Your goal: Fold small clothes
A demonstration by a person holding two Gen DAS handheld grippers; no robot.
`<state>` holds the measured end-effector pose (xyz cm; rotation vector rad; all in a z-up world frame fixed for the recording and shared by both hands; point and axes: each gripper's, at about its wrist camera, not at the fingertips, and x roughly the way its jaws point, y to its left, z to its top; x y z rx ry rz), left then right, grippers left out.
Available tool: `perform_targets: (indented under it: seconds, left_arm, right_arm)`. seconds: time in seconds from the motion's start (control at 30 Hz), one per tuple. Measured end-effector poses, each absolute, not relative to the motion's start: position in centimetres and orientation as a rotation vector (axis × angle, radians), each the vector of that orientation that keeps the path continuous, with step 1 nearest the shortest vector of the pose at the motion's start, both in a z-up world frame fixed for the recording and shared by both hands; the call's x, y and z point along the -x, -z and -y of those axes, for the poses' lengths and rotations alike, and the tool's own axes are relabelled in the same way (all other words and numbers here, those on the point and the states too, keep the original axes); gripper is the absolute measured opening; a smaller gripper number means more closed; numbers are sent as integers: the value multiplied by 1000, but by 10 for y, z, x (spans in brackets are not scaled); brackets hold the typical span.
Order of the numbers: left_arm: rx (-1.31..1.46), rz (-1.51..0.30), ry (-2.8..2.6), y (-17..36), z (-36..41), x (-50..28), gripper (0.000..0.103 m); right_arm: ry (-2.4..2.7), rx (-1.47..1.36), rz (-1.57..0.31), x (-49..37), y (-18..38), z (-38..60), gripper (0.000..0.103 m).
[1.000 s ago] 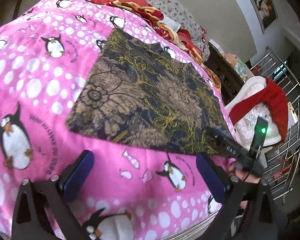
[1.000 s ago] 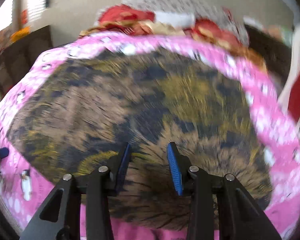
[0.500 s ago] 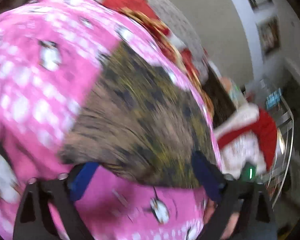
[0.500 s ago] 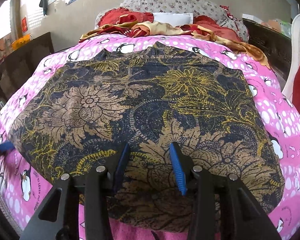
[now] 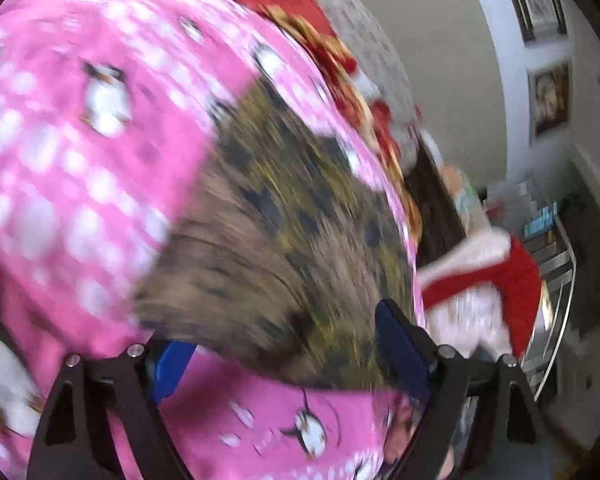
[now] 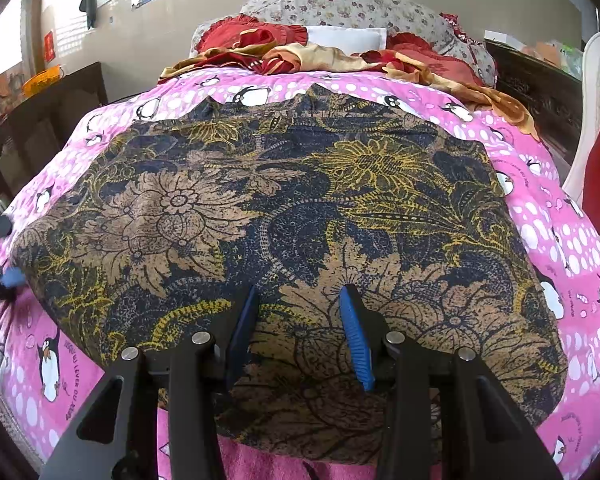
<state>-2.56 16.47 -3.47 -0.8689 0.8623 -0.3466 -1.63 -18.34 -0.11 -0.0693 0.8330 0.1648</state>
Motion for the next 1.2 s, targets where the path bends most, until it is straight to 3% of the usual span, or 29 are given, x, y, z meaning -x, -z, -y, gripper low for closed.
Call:
perform_targets:
  seconds: [0.3, 0.5, 0.63, 0.83, 0.93, 1.1, 1.2]
  left_arm:
    - [798, -847, 504, 32, -129, 37, 94]
    - [942, -803, 436, 38, -163, 27, 94]
    - [842, -839, 417, 31, -154, 29, 94]
    - [772, -883, 266, 36, -151, 29, 69]
    - [744, -897, 178, 41, -152, 28, 41]
    - [742, -884, 138, 44, -157, 34, 34]
    - [697, -873, 102, 40, -155, 39, 25]
  right_arm:
    - [-164, 72, -832, 15, 2, 183, 28]
    - [-162, 75, -831, 15, 2, 182, 28]
    - [-163, 73, -831, 15, 2, 183, 28]
    - [-156, 86, -829, 17, 2, 182, 29]
    - [-150, 87, -836, 17, 1, 183, 30]
    - [-104, 138, -944, -1, -25, 173, 31]
    - [-194, 148, -906, -20, -64, 155, 31]
